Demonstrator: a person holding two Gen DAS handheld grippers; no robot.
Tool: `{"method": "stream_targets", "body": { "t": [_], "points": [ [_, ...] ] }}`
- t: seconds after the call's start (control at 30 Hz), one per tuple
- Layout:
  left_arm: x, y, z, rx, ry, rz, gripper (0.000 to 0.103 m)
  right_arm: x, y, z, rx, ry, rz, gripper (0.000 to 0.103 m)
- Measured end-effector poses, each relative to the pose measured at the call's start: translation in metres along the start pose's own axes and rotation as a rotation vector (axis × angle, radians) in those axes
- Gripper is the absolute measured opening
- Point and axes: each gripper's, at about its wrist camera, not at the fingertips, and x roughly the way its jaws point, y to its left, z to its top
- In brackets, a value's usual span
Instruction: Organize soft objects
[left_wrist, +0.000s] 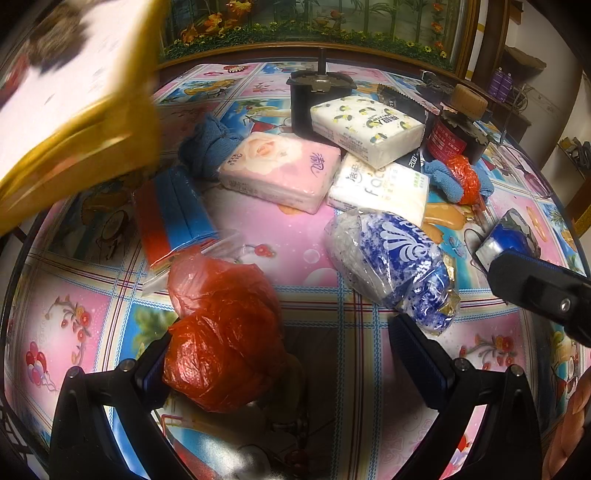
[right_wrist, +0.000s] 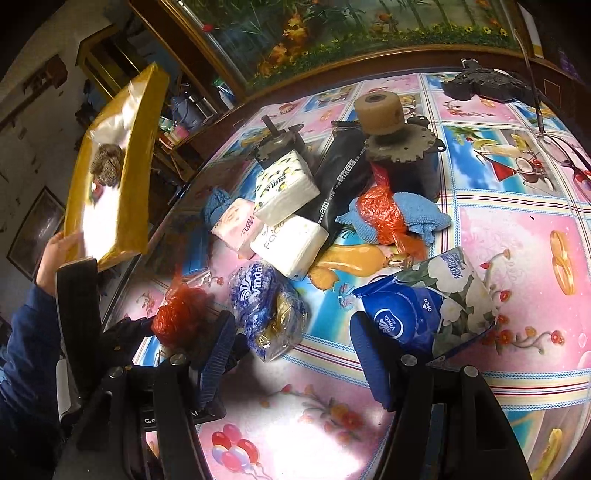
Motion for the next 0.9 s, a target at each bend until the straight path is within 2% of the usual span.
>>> {"method": "stream_targets", "body": {
  "t": [0.9],
  "points": [
    [-0.0010,0.0009,-0.0002,0.000,0.000,-0.001,0.103,0.0021,-0.0091,0.0029,0.034,-0.007,0.003,0.069]
  ]
}}
